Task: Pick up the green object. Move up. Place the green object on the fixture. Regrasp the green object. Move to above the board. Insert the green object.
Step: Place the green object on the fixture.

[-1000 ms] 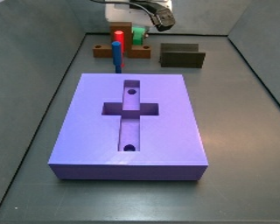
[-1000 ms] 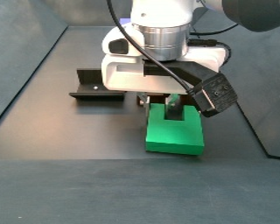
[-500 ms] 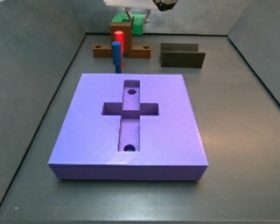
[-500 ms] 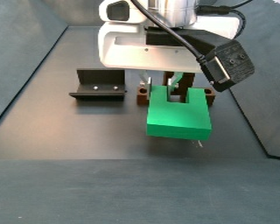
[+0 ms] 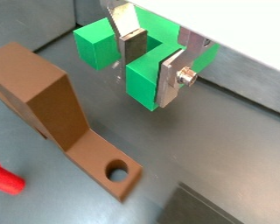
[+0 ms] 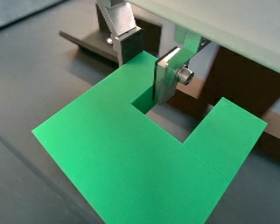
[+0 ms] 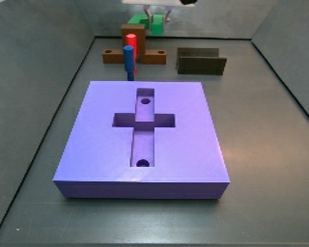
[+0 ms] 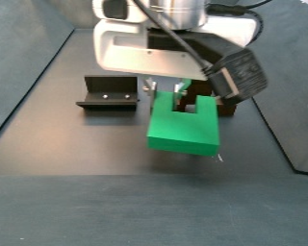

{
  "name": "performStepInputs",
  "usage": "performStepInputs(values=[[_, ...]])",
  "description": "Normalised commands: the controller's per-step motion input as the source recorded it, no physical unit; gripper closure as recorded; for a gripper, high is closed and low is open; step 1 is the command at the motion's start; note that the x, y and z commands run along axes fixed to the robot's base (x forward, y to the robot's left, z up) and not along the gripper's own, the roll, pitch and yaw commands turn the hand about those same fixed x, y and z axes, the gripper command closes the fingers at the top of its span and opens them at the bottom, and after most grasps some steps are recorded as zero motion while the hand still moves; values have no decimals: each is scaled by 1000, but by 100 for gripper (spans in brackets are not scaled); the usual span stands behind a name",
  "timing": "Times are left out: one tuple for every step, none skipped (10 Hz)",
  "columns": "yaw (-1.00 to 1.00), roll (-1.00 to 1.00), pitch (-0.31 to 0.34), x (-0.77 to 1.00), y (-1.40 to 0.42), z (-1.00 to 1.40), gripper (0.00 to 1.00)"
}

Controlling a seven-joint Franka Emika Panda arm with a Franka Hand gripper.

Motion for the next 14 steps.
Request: performStepInputs(values=[[-129,-860,-9,903,0,106,100],[-126,-814,0,934,0,123,100],[-120,-794,0,943,0,143,100],[-106,-786,0,937,0,151,100],[-114,-820,0,854,0,149,100],[-126,-800,0,846,0,131,100],[-123,-811,0,843,0,140,100],[-129,-837,0,811,0,134,100],[-103,-823,-6,803,0,123,100],[-57,-777,0,780,0,117,100],[0,-706,0,746,-80,177,100],[0,-631,0,749,-154,211,100],[0,-554,9,771,-186,189,100],[0,-446,69,789,-249,177,100]])
